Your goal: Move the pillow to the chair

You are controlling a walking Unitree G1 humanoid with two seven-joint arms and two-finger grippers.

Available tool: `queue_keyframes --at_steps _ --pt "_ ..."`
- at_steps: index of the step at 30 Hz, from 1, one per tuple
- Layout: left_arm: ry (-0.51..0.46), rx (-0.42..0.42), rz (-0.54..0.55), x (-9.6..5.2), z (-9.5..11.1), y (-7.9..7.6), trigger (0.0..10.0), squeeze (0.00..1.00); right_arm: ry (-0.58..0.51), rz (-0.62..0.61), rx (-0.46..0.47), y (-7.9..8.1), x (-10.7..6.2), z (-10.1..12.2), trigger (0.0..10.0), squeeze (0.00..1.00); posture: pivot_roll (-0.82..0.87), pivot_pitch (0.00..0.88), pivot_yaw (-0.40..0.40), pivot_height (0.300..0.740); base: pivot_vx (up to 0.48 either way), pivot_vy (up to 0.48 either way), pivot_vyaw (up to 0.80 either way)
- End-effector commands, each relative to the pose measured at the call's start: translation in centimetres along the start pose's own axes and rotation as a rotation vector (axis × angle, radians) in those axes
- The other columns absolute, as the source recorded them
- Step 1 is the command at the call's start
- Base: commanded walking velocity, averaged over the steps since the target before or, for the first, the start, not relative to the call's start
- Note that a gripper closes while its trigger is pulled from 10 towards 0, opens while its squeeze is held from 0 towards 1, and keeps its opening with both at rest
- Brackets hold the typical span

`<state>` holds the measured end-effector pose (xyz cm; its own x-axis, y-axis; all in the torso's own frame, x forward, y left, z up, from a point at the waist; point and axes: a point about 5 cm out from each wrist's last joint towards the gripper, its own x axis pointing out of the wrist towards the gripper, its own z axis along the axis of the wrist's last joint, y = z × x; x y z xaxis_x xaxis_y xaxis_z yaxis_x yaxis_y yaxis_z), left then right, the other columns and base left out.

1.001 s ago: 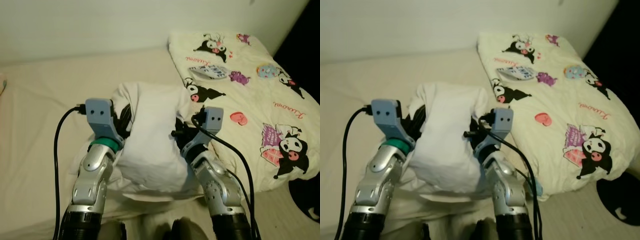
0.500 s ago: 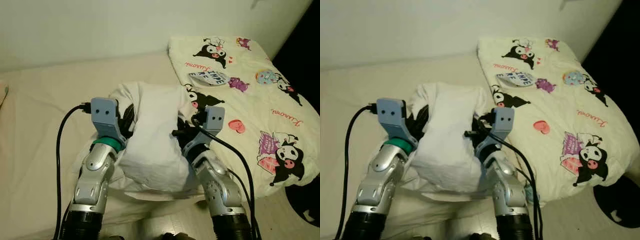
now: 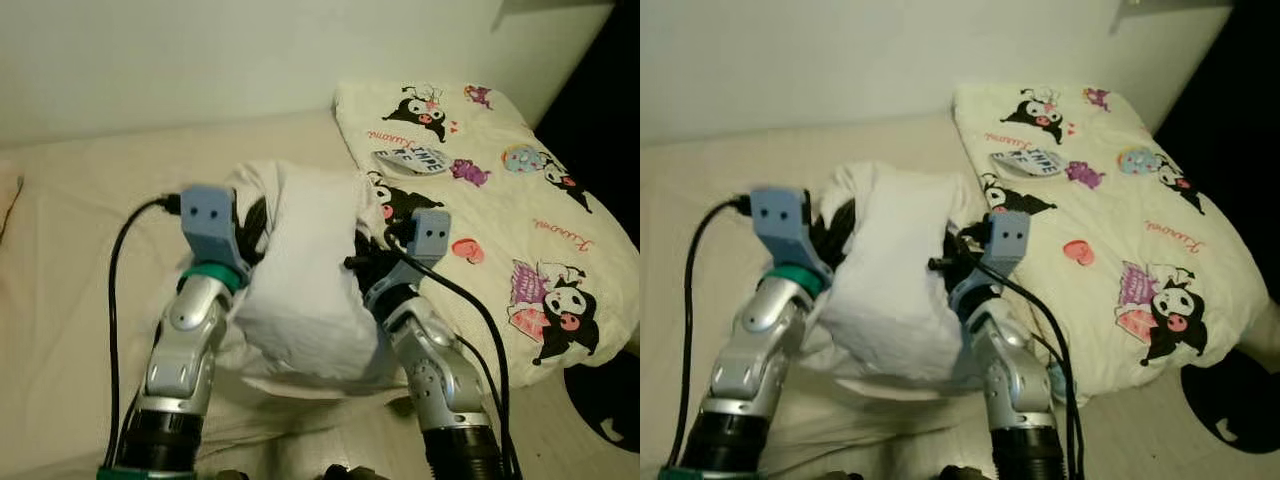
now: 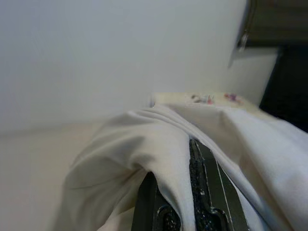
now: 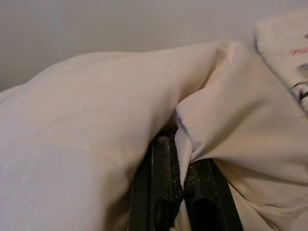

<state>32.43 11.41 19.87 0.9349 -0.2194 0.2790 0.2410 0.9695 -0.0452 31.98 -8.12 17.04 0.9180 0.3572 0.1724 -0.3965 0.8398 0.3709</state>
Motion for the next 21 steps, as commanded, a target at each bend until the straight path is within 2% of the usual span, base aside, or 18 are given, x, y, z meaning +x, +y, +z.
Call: queue_keyframes --at_steps 1,8,21 --pt "-0.072 -0.008 -0.083 0.6 1.4 -2.0 10.0 0.00 -0.082 0.143 0.014 3.1 0.9 1.9 10.0 0.00 0.08 0.027 0.042 0.740 0.000 0.000 -0.80" --pt "-0.104 -0.011 -0.115 0.8 2.1 -2.4 10.0 0.00 -0.086 0.139 0.004 2.8 1.0 1.9 10.0 0.00 0.08 0.016 0.041 0.740 0.000 0.000 -0.80" --pt "-0.140 -0.027 -0.130 0.8 2.9 -2.7 10.0 0.00 -0.112 0.167 0.024 3.5 0.9 2.6 10.0 0.00 0.08 0.009 0.045 0.740 0.000 0.000 -0.80"
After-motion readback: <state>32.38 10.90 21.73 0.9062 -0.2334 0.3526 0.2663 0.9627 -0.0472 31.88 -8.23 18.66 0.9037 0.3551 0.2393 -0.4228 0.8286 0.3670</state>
